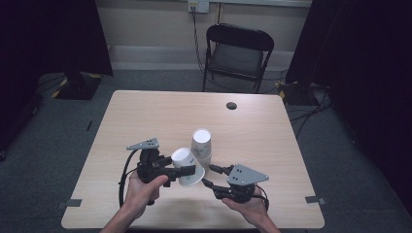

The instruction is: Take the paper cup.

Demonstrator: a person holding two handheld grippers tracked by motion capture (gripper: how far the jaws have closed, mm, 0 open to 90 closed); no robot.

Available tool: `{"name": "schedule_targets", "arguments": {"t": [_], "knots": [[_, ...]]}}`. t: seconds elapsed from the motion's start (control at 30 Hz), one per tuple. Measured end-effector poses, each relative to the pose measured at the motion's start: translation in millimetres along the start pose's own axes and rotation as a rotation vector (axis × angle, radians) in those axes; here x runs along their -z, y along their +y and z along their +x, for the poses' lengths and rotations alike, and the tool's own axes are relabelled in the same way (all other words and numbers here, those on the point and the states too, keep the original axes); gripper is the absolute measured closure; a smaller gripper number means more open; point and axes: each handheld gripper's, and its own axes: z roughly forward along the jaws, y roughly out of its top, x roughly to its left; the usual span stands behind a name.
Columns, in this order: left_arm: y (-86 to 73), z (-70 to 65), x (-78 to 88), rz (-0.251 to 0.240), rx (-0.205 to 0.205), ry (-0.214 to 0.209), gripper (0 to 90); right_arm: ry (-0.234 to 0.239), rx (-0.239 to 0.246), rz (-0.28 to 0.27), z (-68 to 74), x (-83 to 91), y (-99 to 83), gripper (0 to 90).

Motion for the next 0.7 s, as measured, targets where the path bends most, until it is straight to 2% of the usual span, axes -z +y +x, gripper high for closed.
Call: {"name": "schedule_targets", "arguments": {"t": [0.1,0.2,0.47,0.7], "knots": [[-1.8,2.2,-1.1,-0.009,0.047,-0.011,32.5,-0.006,0.005,-0.014,0.3,0.3,1.0,53.2],[-3.2,4.4,-2.3,-0.015,0.088,-0.040,32.6,-0.004,0.008,-0.020,0.5,0.8,1.2,54.7],[-3.4,4.8,-6.3,-0.014,0.112,-0.073,32.6,-0.007,0.026,-0.058,2.8,1.1,5.1,58.8],[-4.2,2.6,-9.7,-0.005,0.134,-0.114,32.6,-0.011,0.046,-0.062,5.7,0.3,6.5,59.8]]}}
